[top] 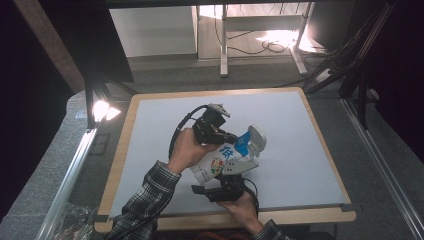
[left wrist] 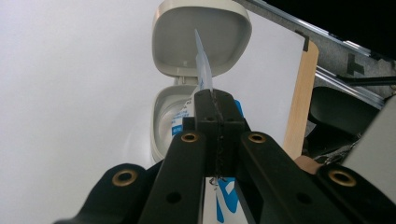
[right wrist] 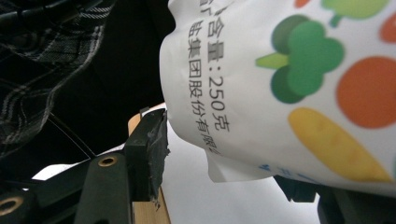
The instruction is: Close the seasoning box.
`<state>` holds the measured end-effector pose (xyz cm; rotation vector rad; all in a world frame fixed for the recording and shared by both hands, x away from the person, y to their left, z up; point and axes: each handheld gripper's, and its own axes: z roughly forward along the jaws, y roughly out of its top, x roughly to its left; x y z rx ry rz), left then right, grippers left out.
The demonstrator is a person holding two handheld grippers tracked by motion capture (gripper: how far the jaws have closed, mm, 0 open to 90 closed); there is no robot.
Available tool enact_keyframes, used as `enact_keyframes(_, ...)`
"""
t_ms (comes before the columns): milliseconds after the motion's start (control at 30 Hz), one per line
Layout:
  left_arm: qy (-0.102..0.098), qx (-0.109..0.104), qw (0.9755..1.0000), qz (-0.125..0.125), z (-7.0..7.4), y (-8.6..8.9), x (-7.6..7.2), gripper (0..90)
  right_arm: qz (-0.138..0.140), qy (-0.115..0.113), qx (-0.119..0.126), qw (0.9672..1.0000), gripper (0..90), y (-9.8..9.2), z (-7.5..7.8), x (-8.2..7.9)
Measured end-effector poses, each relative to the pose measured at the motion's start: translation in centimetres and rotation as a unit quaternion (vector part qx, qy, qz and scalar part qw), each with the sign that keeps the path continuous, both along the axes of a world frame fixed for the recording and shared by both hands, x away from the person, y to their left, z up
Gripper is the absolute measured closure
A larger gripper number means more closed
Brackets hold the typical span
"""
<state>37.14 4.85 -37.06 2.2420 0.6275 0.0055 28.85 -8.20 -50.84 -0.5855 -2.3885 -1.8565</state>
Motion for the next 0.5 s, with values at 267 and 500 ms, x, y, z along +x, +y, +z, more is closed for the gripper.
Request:
enact_keyframes(267, -0.018, -0.013, 0.9997, -0.007, -0.2, 1.2, -0.7, 90.0, -0.003, -0.009, -0.016, 0.9998, 41.4, 0.2, -0.6, 0.2)
enact_keyframes(500, -0.027, -0.027, 0.9992, -0.010, -0.3, 2.4, -1.2, 90.0, -0.013, -0.001, -0.032, 0.9994, 39.8, 0.2, -1.1, 0.5)
